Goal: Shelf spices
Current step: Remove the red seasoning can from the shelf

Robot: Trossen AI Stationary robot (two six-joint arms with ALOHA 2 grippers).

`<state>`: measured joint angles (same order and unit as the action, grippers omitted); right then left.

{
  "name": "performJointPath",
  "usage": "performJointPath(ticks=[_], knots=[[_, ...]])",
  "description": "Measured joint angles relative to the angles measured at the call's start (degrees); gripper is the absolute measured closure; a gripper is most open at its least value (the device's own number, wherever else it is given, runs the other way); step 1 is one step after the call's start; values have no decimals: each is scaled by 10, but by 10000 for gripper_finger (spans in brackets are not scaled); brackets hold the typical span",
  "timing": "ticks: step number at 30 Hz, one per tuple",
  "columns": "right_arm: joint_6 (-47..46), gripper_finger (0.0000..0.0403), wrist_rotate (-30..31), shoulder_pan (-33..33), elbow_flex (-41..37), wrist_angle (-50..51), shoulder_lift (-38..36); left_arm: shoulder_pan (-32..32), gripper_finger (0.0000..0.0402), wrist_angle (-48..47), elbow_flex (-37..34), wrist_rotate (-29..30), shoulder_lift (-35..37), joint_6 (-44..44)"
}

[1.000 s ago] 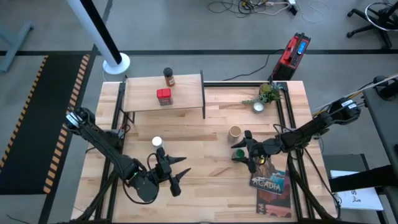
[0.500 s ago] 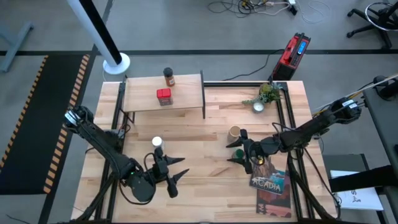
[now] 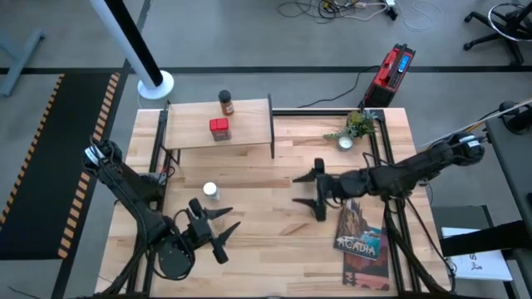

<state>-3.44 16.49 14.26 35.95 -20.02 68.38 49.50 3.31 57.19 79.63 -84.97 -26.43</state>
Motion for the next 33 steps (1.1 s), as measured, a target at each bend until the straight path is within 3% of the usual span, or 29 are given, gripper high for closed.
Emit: performJointPath(ticks=[7,11,14,22,33], knots=[[-3,148,-100,-86,32,0,4,6,198,-4,0,36,4,-2],[4,144,-136,-121,59,4,22,13,198,-24,0,94,12,-3],[11,138,-157,-142,84,1,43,13,198,-53,-1,100,27,-11],[52,124,-187,-174,166,1,134,10,198,-218,-3,70,79,-144],[106,125,-213,-219,344,80,279,5,198,-462,-3,-27,132,-355]])
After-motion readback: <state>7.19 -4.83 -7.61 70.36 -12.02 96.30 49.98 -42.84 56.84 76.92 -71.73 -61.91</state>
